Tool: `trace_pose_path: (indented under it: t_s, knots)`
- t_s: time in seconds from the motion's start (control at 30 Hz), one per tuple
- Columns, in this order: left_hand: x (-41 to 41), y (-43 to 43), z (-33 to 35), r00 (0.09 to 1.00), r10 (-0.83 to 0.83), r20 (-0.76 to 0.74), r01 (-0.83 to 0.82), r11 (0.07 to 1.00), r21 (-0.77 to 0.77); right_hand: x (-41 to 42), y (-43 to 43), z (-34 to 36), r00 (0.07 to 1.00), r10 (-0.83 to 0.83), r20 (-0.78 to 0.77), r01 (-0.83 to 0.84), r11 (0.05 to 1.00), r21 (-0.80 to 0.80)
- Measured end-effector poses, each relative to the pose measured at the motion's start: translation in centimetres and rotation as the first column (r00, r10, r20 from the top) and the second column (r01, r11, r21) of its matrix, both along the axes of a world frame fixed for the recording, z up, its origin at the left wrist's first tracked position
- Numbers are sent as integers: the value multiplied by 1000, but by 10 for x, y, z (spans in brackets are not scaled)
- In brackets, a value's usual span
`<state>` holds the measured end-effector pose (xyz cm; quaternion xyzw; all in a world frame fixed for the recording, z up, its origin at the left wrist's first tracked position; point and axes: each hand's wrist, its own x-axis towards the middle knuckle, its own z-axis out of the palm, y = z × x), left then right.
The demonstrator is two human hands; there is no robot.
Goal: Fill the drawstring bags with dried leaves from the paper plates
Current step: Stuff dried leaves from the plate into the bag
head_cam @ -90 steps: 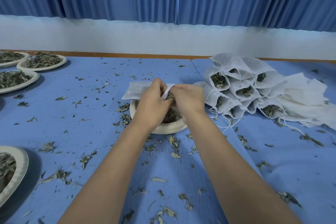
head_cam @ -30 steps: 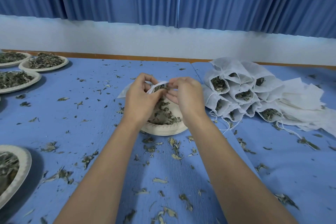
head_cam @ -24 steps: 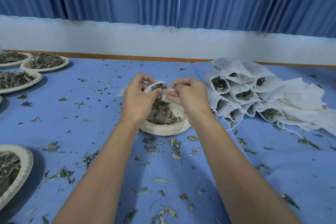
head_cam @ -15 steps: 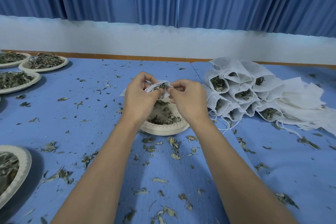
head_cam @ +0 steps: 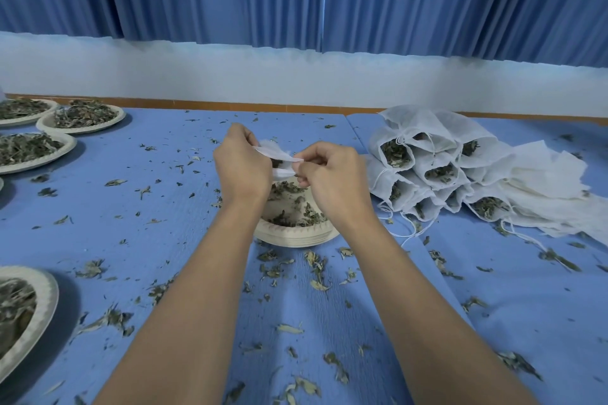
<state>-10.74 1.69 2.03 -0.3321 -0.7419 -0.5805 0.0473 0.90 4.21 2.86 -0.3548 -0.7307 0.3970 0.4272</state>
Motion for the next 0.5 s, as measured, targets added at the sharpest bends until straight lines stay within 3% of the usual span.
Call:
trace_pose_path:
  t_s: [0.17,0.3,0.5]
  knots:
    - [7,-4,-7,990,-142,3,142,990,-2,-1,0,-1,998,-57,38,56,998,34]
    - [16,-11,-14,953,-302,32,301,953,34,-4,-2,-6,992,80,94,-70,992,-103]
    - [15,-17,-18,877,-443,184,437,896,74,-6,9,-10,997,-1,-77,-11,988,-153]
